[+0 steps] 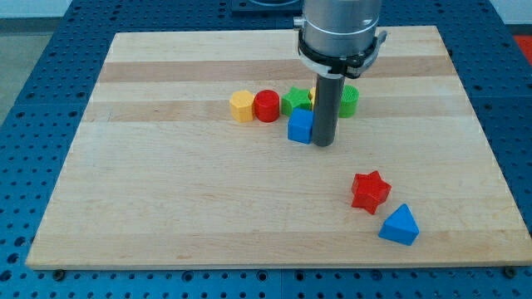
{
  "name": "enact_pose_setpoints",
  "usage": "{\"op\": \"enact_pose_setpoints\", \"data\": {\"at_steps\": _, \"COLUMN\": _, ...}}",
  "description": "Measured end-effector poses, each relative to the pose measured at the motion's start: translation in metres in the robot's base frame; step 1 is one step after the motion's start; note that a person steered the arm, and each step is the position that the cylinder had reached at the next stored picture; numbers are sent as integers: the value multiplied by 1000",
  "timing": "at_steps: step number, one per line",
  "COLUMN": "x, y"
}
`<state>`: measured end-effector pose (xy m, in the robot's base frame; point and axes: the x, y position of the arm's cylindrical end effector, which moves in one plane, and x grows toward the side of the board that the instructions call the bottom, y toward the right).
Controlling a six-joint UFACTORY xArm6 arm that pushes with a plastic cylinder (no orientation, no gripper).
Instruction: Move the blue triangle to the bottom right of the blue cube
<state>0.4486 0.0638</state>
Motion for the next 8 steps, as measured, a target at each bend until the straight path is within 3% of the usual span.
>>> {"op": "enact_pose_setpoints", "data": {"at_steps": 3, "x": 11, "y": 38}}
{"op": "enact_pose_setpoints", "data": {"at_steps": 6, "x": 65, "y": 116}}
{"op": "enact_pose_setpoints", "data": {"at_steps": 8, "x": 114, "y": 121}}
